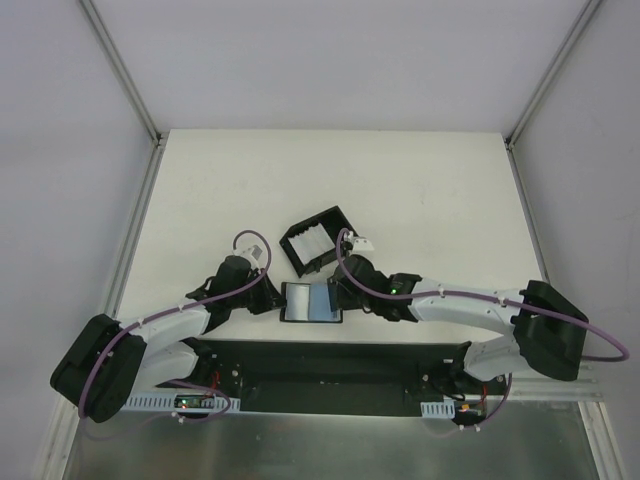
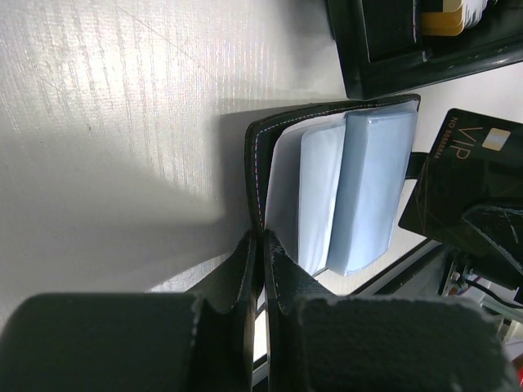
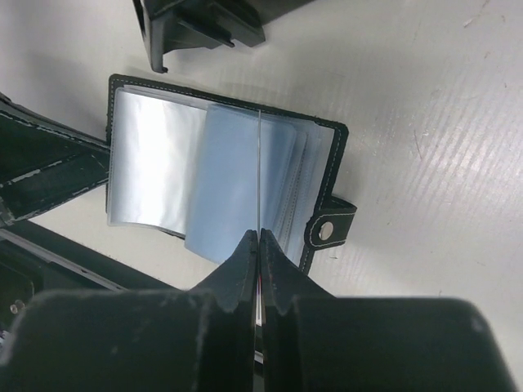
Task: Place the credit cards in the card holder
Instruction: Insert the credit card into the card holder.
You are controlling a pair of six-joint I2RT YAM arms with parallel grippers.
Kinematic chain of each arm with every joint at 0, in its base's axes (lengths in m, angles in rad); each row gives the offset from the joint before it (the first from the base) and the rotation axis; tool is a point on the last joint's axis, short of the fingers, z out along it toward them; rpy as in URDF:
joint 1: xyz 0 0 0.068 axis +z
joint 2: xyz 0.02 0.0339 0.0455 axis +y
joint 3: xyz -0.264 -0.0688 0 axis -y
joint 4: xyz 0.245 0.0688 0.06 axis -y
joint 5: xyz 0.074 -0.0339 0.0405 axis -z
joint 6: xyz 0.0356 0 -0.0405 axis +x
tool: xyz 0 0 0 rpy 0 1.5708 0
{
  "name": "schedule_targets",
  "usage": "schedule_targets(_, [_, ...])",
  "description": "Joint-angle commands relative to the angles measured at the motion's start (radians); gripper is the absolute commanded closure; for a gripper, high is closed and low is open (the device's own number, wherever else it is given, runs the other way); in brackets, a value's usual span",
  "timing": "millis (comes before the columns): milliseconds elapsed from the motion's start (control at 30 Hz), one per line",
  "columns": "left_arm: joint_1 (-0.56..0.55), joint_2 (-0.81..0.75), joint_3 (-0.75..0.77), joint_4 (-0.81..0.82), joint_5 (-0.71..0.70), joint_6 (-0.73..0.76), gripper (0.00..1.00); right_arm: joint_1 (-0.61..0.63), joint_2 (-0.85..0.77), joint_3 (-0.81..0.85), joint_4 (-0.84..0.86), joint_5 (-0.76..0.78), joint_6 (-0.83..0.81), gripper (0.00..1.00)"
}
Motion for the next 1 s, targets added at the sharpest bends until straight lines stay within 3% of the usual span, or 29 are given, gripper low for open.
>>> schedule_targets(0, [0.009,0.021,-0.015,-0.088,-0.058,0.034,1.0,-0.005,0.005,0.008,-0.042,0.023,0.04,1.0])
schedule_targets(533, [0.009,0.012,-0.012,-0.085,-0.039,0.034,1.0,-0.012,0.046,0.005,-0.07,0.014,0.071,1.0])
schedule_targets(967, [0.008,0.044,-0.026,-0.031,-0.006,0.017,1.0,-0.02,0.089,0.041,0.068,-0.098,0.039,1.0])
